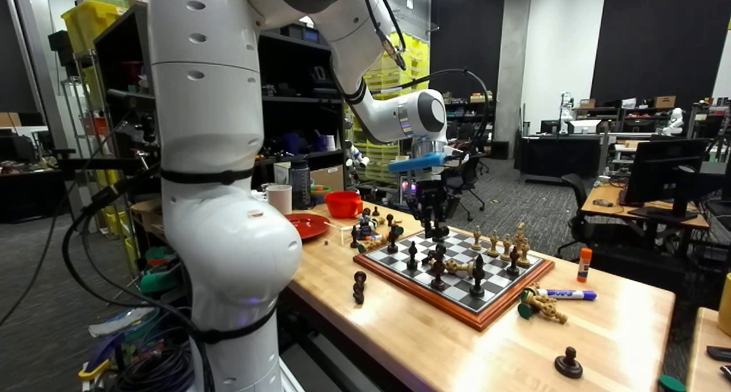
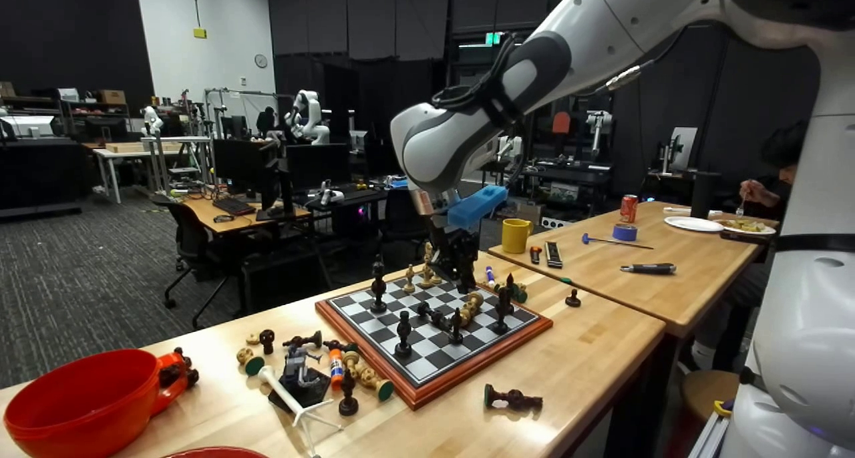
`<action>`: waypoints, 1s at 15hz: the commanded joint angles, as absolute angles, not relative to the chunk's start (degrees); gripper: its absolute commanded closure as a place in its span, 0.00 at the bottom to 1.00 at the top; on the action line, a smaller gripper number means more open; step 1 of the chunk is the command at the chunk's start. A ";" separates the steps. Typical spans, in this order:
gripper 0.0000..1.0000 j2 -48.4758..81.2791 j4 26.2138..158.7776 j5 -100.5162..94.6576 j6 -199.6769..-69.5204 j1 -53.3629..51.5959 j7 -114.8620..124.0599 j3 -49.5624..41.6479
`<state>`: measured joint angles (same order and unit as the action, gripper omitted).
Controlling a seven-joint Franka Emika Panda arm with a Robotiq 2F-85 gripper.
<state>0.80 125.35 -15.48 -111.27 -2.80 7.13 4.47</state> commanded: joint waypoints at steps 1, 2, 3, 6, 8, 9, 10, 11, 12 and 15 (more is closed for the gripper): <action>0.94 5.01 121.48 -15.97 -111.14 -3.70 7.85 4.47; 0.86 6.12 120.59 -16.11 -111.06 -3.71 7.87 4.29; 0.50 6.84 119.89 -15.89 -110.93 -3.67 7.63 4.12; 0.39 8.30 118.22 -15.31 -110.49 -3.33 6.87 3.43; 0.26 8.38 117.66 -15.52 -110.41 -3.17 6.85 2.92; 0.20 7.92 117.71 -15.59 -110.42 -3.02 6.81 2.64; 0.14 7.08 117.82 -15.38 -110.03 -2.83 6.91 2.32; 0.06 6.36 118.00 -15.25 -109.88 -2.72 6.69 2.04; 0.02 5.22 118.38 -14.83 -109.23 -2.55 6.96 1.69; 0.00 0.17 120.84 -13.31 -106.81 -1.55 6.45 0.76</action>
<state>6.57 117.64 -15.13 -109.43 -2.29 7.12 1.44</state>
